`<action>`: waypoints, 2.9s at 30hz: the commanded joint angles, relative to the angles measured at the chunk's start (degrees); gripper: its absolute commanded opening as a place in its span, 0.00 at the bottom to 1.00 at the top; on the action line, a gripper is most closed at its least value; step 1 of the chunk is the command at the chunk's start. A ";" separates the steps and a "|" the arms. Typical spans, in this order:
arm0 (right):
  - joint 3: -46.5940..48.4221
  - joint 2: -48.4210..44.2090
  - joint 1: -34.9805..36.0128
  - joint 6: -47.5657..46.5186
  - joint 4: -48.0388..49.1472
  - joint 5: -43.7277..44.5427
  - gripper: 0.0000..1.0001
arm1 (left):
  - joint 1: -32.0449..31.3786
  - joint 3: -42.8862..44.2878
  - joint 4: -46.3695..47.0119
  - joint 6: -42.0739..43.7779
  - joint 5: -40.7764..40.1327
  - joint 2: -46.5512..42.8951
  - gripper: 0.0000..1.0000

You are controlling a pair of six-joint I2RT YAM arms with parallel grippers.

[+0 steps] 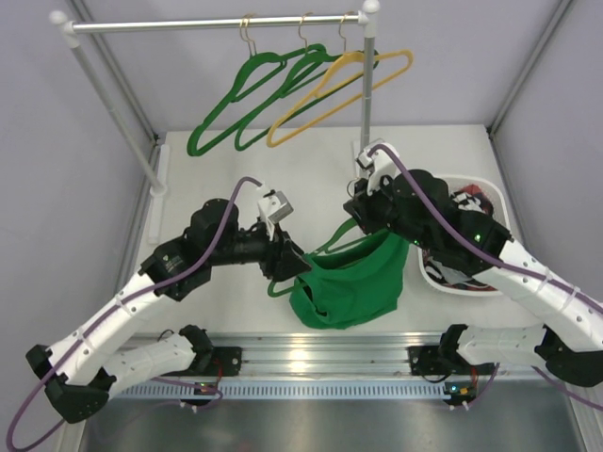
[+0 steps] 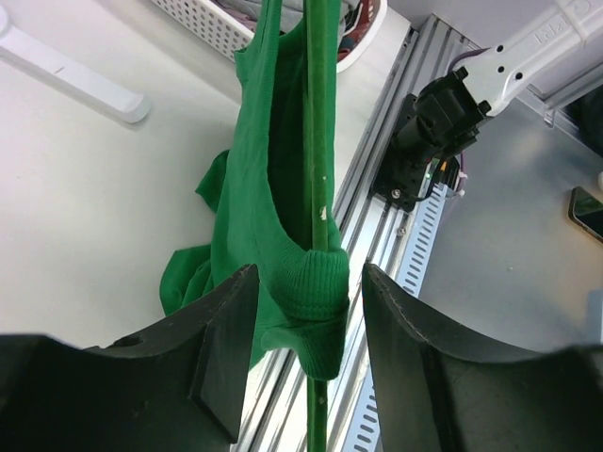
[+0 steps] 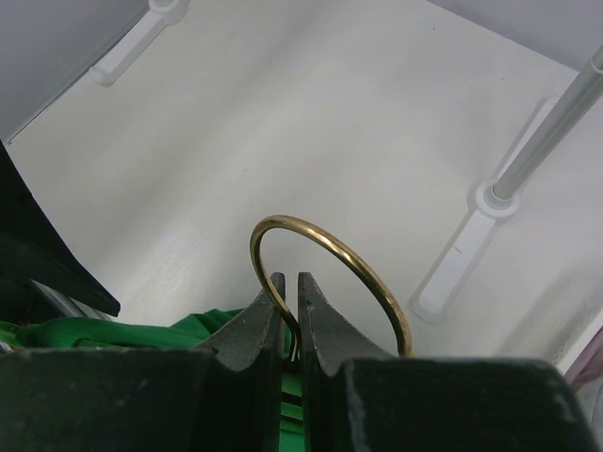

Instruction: Place the tank top on the hanger

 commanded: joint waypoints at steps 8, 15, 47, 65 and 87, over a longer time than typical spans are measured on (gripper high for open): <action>3.38 1.16 -0.84 0.15 5.46 -0.94 0.00 | -2.10 -4.27 8.86 -1.72 -3.26 -0.10 0.40; 2.33 1.78 -0.84 0.41 6.34 -1.65 0.00 | -3.24 -6.21 10.18 -3.83 -12.31 -1.42 0.00; -0.31 -1.21 -2.15 1.47 6.52 3.28 0.52 | 9.03 -19.83 12.20 -11.39 -37.48 -0.55 0.00; -2.68 -4.64 -2.77 1.73 6.25 0.12 0.50 | 53.75 -15.71 16.60 -11.57 -14.99 1.21 0.00; 5.49 -4.20 -2.86 -1.08 3.17 -4.89 0.48 | 63.65 28.21 -7.22 5.74 -12.15 12.28 0.00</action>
